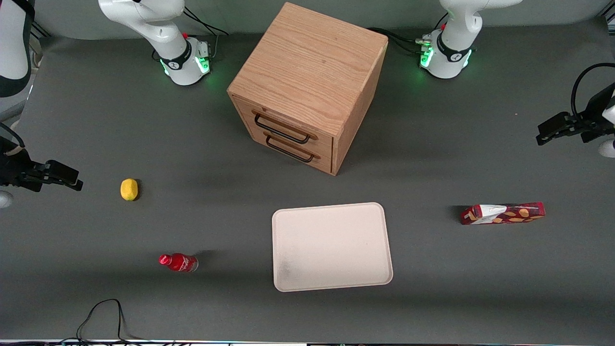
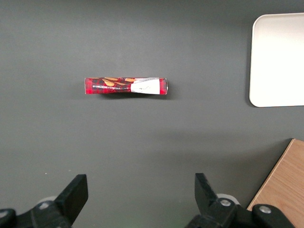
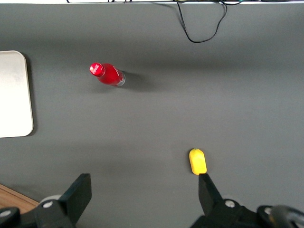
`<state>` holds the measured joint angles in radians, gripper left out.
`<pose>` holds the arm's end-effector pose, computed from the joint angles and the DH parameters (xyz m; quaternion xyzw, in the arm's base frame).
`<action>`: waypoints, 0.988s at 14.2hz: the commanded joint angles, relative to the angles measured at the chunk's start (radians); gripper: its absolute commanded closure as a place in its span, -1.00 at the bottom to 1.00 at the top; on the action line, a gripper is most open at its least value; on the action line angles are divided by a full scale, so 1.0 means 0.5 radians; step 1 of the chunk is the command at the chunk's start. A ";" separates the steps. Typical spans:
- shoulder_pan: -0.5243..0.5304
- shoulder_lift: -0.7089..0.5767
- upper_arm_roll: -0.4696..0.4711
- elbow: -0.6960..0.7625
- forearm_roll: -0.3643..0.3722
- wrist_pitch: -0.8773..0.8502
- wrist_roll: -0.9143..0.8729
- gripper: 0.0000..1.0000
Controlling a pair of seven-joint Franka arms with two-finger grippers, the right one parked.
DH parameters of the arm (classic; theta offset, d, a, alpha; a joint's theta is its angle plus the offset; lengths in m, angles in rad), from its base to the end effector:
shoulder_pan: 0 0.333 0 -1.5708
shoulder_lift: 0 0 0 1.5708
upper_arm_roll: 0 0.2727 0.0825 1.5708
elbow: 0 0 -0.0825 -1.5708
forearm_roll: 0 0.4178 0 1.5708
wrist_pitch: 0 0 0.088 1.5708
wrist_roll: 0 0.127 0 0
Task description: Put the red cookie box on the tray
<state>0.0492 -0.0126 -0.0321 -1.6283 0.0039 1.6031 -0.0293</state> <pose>0.5864 0.0104 0.5423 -0.9997 -0.0231 0.0063 0.0022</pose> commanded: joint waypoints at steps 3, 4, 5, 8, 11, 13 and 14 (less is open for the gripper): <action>0.009 0.001 -0.012 0.004 0.026 -0.013 -0.003 -1.00; 0.009 0.025 -0.012 0.014 0.023 0.000 0.000 -1.00; 0.012 0.071 -0.009 0.050 0.023 0.006 0.006 -1.00; 0.012 0.282 0.015 0.197 0.032 0.027 0.621 -1.00; 0.012 0.534 0.138 0.333 0.029 0.143 1.308 -0.99; 0.024 0.651 0.141 0.333 0.041 0.318 1.869 -0.98; 0.033 0.709 0.141 0.333 0.041 0.407 2.127 -0.98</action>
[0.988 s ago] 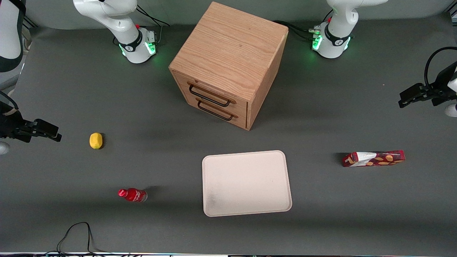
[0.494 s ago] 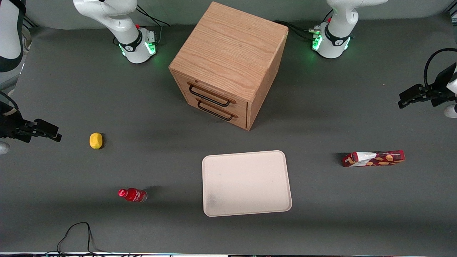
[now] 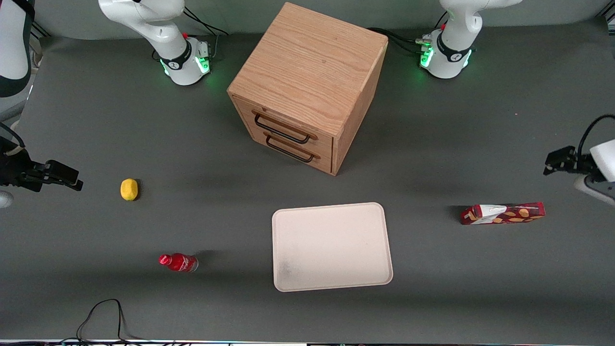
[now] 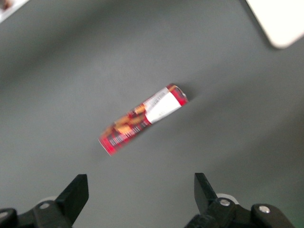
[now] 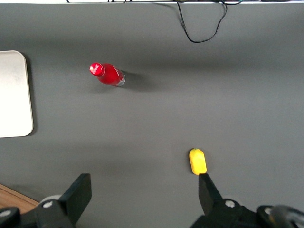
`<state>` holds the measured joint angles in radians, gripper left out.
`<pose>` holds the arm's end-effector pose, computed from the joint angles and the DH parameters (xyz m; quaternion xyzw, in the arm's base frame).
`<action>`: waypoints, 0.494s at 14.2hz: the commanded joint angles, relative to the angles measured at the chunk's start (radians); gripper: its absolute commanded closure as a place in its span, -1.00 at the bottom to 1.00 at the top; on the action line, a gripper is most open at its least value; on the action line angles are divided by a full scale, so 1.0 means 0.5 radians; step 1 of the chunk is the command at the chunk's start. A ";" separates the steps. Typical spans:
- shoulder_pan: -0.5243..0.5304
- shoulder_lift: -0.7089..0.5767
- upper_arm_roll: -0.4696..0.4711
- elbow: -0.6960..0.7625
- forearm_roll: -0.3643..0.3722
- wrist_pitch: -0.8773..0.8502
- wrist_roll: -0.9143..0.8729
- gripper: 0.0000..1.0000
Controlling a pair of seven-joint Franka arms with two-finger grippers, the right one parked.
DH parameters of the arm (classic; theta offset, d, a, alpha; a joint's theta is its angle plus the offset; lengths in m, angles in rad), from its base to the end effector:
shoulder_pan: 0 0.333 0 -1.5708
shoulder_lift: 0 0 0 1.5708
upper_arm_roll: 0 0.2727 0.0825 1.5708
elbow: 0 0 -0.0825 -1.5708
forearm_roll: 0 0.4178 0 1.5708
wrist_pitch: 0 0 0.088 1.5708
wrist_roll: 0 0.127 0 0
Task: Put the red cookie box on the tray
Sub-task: 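Lower the open left gripper over the red cookie box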
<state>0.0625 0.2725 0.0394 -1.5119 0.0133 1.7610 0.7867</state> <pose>0.6603 0.0669 0.4366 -0.9411 0.3376 0.0156 0.0057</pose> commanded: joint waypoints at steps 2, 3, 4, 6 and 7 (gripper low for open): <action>0.007 0.255 0.016 0.100 0.047 0.190 0.906 -0.96; 0.007 0.313 0.013 0.091 0.062 0.196 1.100 -0.96; 0.010 0.372 0.022 0.076 0.062 0.199 1.254 -0.96; 0.016 0.452 0.080 0.012 0.035 0.212 1.399 -0.96; 0.031 0.452 0.084 -0.053 0.038 0.273 1.427 -0.96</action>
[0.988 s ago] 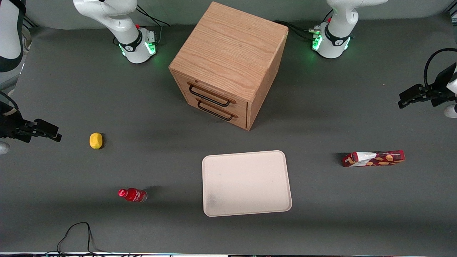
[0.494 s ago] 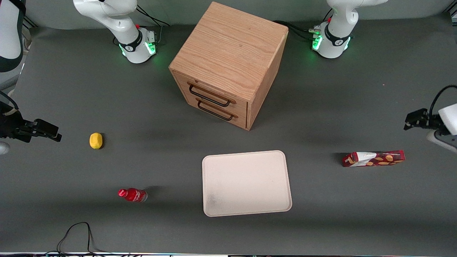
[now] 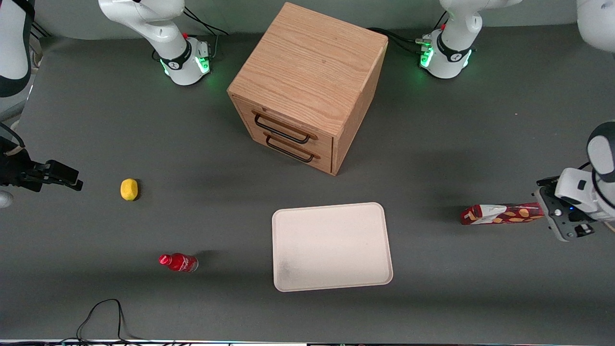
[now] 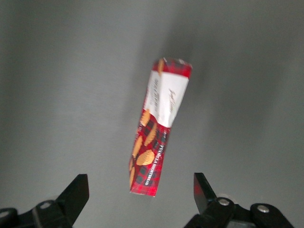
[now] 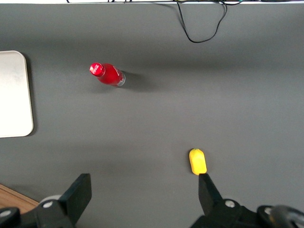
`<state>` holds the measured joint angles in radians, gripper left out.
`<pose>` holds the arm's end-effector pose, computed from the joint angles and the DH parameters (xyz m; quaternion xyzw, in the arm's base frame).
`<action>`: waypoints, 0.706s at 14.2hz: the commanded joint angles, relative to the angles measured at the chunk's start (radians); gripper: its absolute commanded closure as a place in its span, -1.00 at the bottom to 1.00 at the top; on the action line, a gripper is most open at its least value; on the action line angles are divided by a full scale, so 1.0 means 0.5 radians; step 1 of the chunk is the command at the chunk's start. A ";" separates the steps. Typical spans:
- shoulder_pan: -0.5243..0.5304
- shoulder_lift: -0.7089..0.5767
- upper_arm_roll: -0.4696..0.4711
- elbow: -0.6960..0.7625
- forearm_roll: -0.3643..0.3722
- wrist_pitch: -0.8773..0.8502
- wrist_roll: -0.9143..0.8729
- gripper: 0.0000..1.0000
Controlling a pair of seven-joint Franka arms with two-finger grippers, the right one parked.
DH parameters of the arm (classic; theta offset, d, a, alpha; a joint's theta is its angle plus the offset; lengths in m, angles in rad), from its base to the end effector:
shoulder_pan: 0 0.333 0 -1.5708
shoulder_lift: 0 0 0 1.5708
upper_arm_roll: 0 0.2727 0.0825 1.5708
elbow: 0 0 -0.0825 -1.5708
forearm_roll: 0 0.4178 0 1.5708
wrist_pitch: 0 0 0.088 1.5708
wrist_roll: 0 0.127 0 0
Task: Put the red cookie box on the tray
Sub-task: 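Lower the open left gripper over the red cookie box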
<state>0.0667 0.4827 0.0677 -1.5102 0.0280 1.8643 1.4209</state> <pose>0.6797 0.0902 0.3039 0.7935 -0.6045 -0.0658 0.0240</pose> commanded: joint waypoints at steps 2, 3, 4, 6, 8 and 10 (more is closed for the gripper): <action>0.032 0.029 0.027 -0.246 0.005 0.241 0.180 -0.95; 0.032 0.029 0.027 -0.341 -0.004 0.342 0.177 -0.95; 0.032 0.029 0.027 -0.439 -0.058 0.458 0.177 -0.95; 0.029 0.029 0.027 -0.562 -0.102 0.603 0.168 -0.95; 0.017 0.032 0.024 -0.621 -0.139 0.701 0.165 -0.88; 0.005 0.044 0.018 -0.658 -0.154 0.784 0.183 -0.34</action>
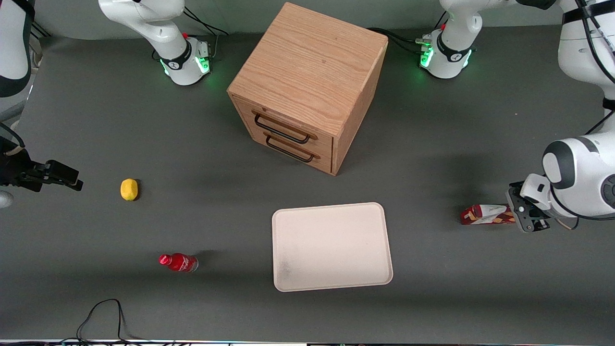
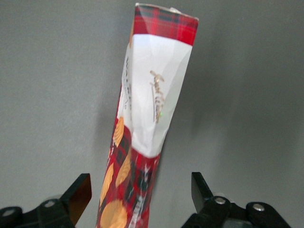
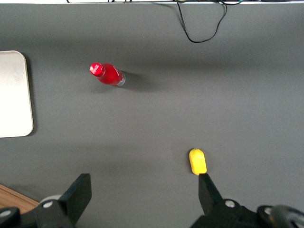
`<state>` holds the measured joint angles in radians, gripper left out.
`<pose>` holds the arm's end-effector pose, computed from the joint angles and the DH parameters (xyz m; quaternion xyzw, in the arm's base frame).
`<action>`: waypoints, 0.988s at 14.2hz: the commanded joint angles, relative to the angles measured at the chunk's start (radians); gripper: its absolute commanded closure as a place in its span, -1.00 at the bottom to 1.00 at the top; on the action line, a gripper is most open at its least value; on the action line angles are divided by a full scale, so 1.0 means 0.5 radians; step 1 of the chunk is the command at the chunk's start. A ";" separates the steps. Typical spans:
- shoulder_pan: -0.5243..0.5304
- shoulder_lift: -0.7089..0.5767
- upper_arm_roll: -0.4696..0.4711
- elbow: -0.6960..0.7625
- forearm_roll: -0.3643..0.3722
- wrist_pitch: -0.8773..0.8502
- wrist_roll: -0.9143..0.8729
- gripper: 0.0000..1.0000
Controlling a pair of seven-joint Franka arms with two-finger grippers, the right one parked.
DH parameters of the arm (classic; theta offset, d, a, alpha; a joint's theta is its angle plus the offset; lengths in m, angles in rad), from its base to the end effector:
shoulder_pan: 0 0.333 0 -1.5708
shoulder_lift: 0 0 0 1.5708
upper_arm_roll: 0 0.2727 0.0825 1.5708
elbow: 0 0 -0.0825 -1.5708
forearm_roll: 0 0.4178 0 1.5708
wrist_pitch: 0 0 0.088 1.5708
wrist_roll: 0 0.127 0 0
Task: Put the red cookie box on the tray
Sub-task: 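Close the left gripper on the cookie box and lift it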
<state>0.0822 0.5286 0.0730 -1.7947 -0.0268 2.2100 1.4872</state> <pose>0.6360 0.0979 0.1662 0.7879 -0.6132 -0.0442 0.0352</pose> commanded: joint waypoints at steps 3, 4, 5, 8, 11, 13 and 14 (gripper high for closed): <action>-0.078 -0.029 0.007 -0.074 -0.032 0.118 0.054 1.00; -0.082 -0.020 0.007 -0.071 -0.032 0.121 0.054 1.00; -0.076 -0.014 0.007 -0.074 -0.047 0.133 0.042 1.00; -0.079 -0.014 0.011 -0.065 -0.048 0.130 0.026 1.00; -0.082 -0.035 0.017 0.012 -0.048 0.029 -0.139 1.00; -0.088 -0.036 0.020 0.177 -0.045 -0.222 -0.341 1.00; -0.088 -0.039 0.020 0.284 -0.048 -0.363 -0.457 1.00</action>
<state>0.0542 0.5261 0.0693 -1.7479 -0.0399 2.1589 1.3577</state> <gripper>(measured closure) 0.969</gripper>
